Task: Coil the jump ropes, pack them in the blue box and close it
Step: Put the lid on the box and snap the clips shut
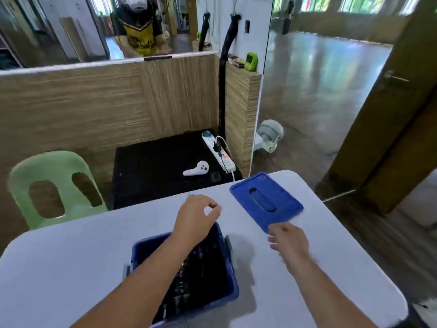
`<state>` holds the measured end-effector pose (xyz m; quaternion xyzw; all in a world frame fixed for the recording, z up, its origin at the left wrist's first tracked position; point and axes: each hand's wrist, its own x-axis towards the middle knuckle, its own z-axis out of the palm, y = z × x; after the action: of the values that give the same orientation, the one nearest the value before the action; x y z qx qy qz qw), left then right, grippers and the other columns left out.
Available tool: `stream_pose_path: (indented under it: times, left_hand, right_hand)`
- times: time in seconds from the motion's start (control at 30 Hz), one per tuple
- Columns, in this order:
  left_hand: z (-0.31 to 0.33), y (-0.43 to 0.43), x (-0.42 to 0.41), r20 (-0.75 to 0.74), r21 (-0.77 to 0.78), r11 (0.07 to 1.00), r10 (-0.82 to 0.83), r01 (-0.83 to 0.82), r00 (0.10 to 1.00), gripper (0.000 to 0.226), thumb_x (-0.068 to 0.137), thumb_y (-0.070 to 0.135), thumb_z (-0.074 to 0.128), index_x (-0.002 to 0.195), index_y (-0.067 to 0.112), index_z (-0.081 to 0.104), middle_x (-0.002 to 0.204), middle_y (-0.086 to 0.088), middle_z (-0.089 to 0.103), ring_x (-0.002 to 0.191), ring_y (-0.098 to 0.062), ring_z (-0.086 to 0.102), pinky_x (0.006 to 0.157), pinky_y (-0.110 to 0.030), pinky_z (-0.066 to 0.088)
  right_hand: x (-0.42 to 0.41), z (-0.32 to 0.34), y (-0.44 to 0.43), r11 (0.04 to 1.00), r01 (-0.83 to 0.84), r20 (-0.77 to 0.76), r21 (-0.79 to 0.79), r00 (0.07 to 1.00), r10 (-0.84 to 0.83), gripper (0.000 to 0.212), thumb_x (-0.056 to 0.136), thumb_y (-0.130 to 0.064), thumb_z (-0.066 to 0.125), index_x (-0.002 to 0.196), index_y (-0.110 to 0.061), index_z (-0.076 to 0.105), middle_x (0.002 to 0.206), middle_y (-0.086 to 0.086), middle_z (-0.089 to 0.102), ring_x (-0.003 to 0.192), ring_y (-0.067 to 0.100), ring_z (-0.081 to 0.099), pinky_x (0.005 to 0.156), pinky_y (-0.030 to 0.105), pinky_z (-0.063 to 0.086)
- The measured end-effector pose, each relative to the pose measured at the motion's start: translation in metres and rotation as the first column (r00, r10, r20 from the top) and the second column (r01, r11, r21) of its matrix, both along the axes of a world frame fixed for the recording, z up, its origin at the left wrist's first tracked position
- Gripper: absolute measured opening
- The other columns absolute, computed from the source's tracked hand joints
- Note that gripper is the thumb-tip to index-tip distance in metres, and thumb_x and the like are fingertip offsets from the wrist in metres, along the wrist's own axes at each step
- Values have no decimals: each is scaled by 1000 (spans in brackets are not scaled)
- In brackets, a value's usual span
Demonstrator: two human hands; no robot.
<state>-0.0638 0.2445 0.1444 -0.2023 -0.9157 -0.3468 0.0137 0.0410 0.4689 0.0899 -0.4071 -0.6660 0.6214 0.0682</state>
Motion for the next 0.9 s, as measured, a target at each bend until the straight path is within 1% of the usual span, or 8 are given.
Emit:
stream_pose_path:
  times: [0.1,0.23,0.33,0.43,0.53,0.7,0.8,0.9]
  left_hand:
    - [-10,33,-32,19,-95,993,-63,64,998,18,97,39,61,96,28,75,104,18,69,109,-7,53,89,-25,41]
    - [-26,70,-70,84,-177,975,-118,132,989,20,97,36,61,101,24,76,112,12,71,114,-12,54,95,-33,46]
    - [-42,93,-95,105,-257,951,-152,175,983,22,97,37,59,105,24,76,114,6,71,116,-17,54,96,-36,47]
    - [-58,114,-116,138,-321,918,-197,232,971,24,96,39,61,110,25,75,118,4,69,119,-19,56,99,-35,47]
    - [-73,133,-132,193,-441,843,-246,308,950,23,93,38,64,106,20,72,125,-3,67,121,-26,58,100,-40,49]
    - [-103,156,-145,247,-549,741,-297,386,922,34,93,35,61,120,15,66,128,-4,61,122,-29,55,96,-44,50]
    - [-118,163,-146,293,-598,679,-309,426,905,25,97,29,56,117,15,61,123,-2,53,115,-27,53,82,-39,45]
    - [-133,163,-146,342,-617,648,-290,446,894,27,96,20,48,120,16,60,125,-2,51,116,-27,51,90,-40,48]
  right_hand:
    - [-16,-11,19,996,-11,62,84,998,6,29,82,-22,61,86,6,64,69,13,66,64,26,58,62,39,48]
    - [-38,-35,47,984,-96,169,149,983,70,25,81,-33,58,73,-10,66,76,16,69,68,28,64,72,50,59]
    - [-53,-34,60,967,-133,223,217,971,84,21,87,-26,59,69,-16,56,64,2,58,62,21,52,58,31,44]
    - [-69,-31,71,937,-199,288,287,951,114,6,92,-25,62,90,-19,62,86,0,66,75,21,58,63,29,45]
    - [-82,-42,79,892,-296,345,342,922,174,29,93,-30,64,118,-16,61,108,4,67,97,26,63,81,34,51]
    - [-93,-60,87,760,-500,499,415,824,270,41,96,-40,59,128,-16,54,124,3,65,110,25,61,92,35,49]
    - [-95,-71,90,657,-599,565,458,767,304,55,102,-43,51,148,-15,42,146,3,51,135,24,48,111,34,38]
    - [-96,-84,95,569,-640,606,516,742,286,63,103,-46,48,155,-14,33,161,4,35,149,22,33,121,34,31]
